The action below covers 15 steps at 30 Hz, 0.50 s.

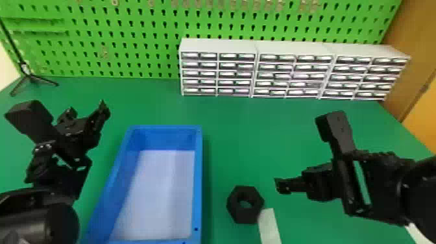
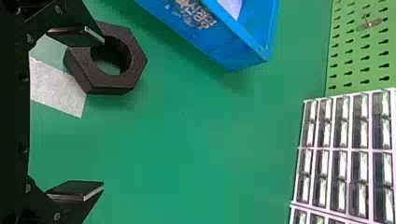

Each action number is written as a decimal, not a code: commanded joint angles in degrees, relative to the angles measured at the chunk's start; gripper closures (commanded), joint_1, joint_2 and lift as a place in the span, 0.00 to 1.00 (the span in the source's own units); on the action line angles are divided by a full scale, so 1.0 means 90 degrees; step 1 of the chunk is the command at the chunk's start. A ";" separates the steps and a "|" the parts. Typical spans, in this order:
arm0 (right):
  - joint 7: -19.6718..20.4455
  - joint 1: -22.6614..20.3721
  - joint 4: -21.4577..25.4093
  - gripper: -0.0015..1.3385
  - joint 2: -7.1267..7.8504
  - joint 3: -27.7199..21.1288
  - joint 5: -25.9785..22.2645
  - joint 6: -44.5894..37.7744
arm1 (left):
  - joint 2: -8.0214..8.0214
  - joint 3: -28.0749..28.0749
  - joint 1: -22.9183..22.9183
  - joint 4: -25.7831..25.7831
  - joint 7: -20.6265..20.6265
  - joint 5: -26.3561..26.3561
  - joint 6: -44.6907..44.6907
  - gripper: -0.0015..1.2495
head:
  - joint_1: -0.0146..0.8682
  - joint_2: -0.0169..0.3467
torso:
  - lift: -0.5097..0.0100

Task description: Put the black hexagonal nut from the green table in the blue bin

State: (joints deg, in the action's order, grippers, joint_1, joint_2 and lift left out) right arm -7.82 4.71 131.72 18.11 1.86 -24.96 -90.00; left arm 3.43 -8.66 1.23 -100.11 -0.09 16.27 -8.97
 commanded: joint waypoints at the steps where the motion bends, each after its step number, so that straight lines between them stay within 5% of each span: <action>1: 0.0000 0.0072 -0.0027 0.15 0.0078 0.0096 -0.0078 -0.0009 | 0.0000 0.0005 0.0010 0.0000 0.0000 -0.0011 0.0000 0.35 | 0.80 0.07 | 0.79; 15: 0.0000 0.0140 -0.0056 0.15 0.0117 0.0155 -0.0136 -0.0009 | 0.0000 0.0025 0.0019 0.0000 0.0000 -0.0011 0.0000 0.35 | 0.80 0.07 | 0.79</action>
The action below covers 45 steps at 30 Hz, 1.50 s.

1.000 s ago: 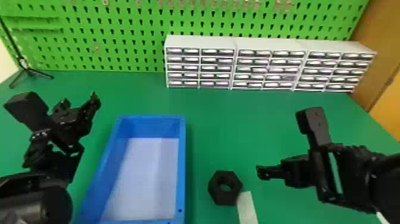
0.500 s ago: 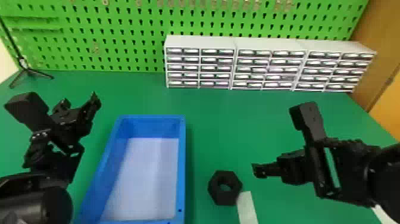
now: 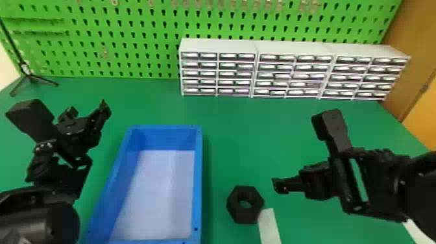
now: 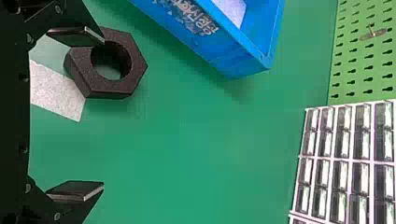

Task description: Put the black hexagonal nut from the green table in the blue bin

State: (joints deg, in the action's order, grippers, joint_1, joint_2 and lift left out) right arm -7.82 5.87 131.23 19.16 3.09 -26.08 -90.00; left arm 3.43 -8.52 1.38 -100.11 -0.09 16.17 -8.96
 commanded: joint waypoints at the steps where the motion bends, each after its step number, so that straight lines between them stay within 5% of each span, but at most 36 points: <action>1: 0.0000 0.0022 -0.0001 0.15 0.0000 0.0027 -0.0012 -0.0009 | 0.0000 0.0009 0.0002 0.0000 0.0000 0.0000 0.0000 0.35 | 0.80 0.07 | 0.79; 45: 0.0000 0.0070 -0.0050 0.15 -0.0010 0.0057 -0.0041 -0.0009 | 0.0000 0.0039 0.0012 0.0000 0.0000 -0.0019 -0.0010 0.35 | 0.80 0.07 | 0.79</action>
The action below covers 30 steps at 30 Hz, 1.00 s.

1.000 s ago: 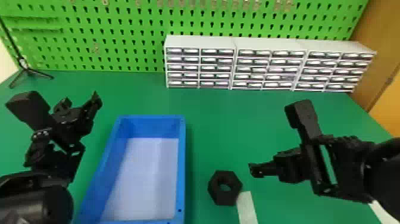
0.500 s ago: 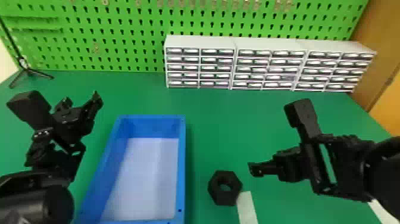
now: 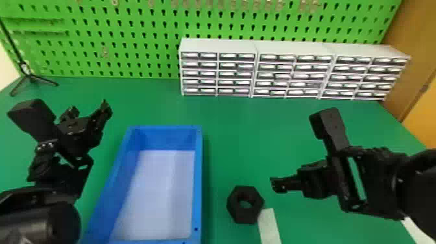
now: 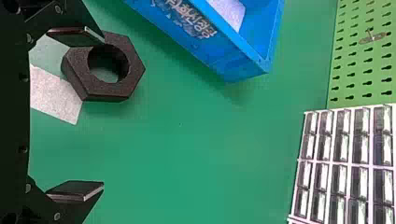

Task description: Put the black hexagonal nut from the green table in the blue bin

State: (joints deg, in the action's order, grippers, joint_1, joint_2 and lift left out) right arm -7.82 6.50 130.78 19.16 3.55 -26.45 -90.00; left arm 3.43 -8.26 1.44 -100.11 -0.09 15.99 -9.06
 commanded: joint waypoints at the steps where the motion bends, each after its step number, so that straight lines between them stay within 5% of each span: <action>1: 0.0000 0.0000 0.0000 0.15 0.0000 0.0005 -0.0001 -0.0009 | 0.0000 0.0010 -0.0003 0.0000 0.0000 0.0001 0.0000 0.35 | 0.80 0.07 | 0.79; 18: 0.0000 0.0039 -0.0059 0.16 0.0020 0.0005 0.0038 -0.0009 | 0.0000 0.0029 0.0026 0.0000 0.0000 0.0001 0.0000 0.35 | 0.80 0.07 | 0.79; 30: 0.0010 0.0127 -0.0332 0.16 -0.0185 -0.0043 0.0322 -0.0009 | 0.0000 0.0088 0.0055 0.0000 0.0000 -0.0019 -0.0019 0.35 | 0.80 0.07 | 0.79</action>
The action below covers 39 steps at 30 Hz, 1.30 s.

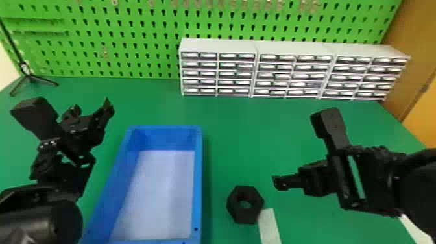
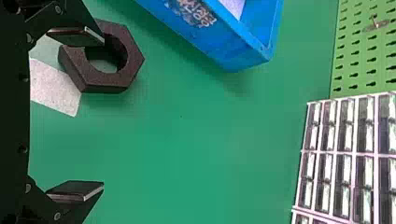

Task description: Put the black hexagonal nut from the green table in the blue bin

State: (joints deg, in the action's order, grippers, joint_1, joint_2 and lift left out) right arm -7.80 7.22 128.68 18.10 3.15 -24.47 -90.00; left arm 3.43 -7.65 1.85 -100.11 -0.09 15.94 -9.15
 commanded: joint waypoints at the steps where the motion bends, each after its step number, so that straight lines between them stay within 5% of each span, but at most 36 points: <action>1: -0.0003 0.0057 -0.0118 0.16 -0.0077 0.0012 0.0122 -0.0009 | 0.0000 0.0030 0.0010 0.0000 0.0000 -0.0013 -0.0009 0.35 | 0.80 0.07 | 0.79; 39: -0.0003 0.0799 -0.1944 0.16 -0.0321 0.1027 0.0678 0.0342 | 0.0000 0.0098 0.0068 0.0078 0.0000 -0.0023 -0.0019 0.35 | 0.80 0.07 | 0.79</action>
State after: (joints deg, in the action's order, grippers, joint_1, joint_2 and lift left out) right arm -7.82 13.56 113.60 15.24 11.49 -18.03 -88.62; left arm 3.43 -6.84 2.38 -99.40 -0.09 15.73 -9.32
